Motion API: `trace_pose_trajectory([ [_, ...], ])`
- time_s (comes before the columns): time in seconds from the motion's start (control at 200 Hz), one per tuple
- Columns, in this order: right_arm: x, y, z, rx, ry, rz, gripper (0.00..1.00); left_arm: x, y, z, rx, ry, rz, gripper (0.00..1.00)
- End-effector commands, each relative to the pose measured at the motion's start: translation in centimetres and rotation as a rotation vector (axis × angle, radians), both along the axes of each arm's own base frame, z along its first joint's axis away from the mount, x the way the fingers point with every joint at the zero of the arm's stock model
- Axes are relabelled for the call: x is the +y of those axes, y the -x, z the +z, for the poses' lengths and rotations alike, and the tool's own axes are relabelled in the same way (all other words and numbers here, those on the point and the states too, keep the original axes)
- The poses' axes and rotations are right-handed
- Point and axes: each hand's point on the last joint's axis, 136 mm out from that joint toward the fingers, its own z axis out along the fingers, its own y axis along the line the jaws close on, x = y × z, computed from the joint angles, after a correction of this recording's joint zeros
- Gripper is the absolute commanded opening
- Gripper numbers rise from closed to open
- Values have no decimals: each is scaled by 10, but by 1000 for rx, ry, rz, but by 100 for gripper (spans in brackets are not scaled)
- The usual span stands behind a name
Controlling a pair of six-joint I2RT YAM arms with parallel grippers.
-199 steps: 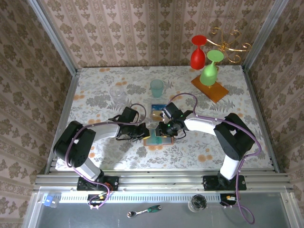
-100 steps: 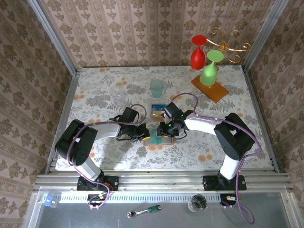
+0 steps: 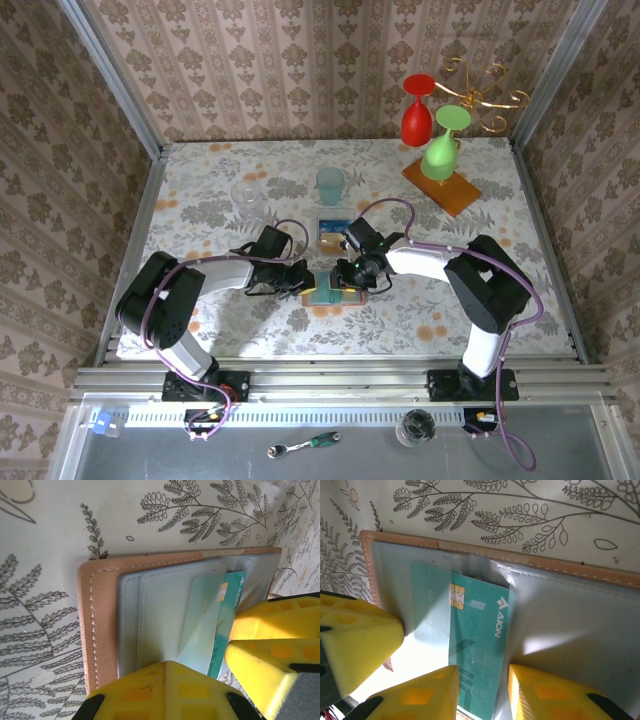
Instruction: Take the credit cards out of the card holder
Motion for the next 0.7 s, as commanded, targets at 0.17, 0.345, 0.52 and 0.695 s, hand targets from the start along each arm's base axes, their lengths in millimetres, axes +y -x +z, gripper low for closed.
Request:
trace_pose_trajectory([
  [0.17,8,0,2,21,-68,-23,30,2,5,-9,12,-23,-11,0],
  [0.345,12,-1,6,24,-108,-30,28,2,5,-9,16,-22,-14,0],
  [0.52,14,-1,6,29,-142,-39,25,2,6,-10,17,-23,-14,0],
  [0.695,14,-2,7,29,-158,-43,22,2,5,-10,16,-23,-13,0],
])
